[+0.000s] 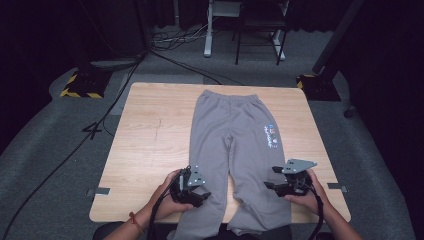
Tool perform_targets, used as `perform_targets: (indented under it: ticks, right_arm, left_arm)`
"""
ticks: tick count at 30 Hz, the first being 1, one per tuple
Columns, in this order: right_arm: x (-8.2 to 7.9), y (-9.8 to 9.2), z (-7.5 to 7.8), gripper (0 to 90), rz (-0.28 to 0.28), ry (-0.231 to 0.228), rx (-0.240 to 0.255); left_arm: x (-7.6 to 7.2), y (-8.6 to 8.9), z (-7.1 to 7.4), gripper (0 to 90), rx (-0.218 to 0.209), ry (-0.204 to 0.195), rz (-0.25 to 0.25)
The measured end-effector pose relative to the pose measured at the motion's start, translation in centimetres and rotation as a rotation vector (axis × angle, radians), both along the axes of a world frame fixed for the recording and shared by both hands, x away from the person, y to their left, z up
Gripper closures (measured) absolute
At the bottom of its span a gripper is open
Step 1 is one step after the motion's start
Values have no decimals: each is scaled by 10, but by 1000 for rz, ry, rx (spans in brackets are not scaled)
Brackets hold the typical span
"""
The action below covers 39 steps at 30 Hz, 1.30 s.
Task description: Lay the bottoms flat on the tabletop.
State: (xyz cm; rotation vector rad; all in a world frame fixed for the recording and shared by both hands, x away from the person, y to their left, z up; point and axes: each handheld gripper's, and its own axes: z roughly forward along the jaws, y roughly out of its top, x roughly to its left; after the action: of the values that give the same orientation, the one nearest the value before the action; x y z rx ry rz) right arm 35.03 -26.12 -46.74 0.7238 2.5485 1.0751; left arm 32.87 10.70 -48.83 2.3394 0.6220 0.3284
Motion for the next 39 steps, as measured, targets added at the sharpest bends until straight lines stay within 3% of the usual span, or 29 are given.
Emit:
perform_targets:
  ticks: [3,5,7,11,16,21,24,27,29,31,36,39]
  right_arm:
    - [0,31,6,380,94,-1,10]
    - [0,54,9,395,164,8,24]
    - [1,80,11,406,227,12,33]
    - [-1,135,8,420,354,37,38]
    - [-2,193,-6,435,467,66,-2]
    - [1,218,-21,557,485,116,-71]
    - [3,219,-20,672,478,106,-72]
    - [3,218,-19,857,472,90,-81]
    - [1,216,-16,872,475,62,-92]
    - [2,205,-6,873,454,37,-63]
    - [15,140,30,871,332,-12,29]
    - [23,89,37,876,230,-34,36]
  left_arm:
    - [4,24,7,255,-27,-33,55]
    - [8,41,9,247,11,-78,105]
    - [14,58,9,237,-27,-50,153]
    - [24,78,4,236,-20,-36,224]
    - [28,85,2,236,-41,-17,241]
    - [28,85,0,236,-49,-6,232]
    - [29,84,-1,233,-43,-8,225]
    - [30,83,-2,233,-43,-2,224]
    - [30,83,-2,233,-53,5,228]
    - [30,83,-3,234,-60,13,235]
    - [28,78,-5,235,-41,17,217]
    - [28,71,-3,237,-42,13,200]
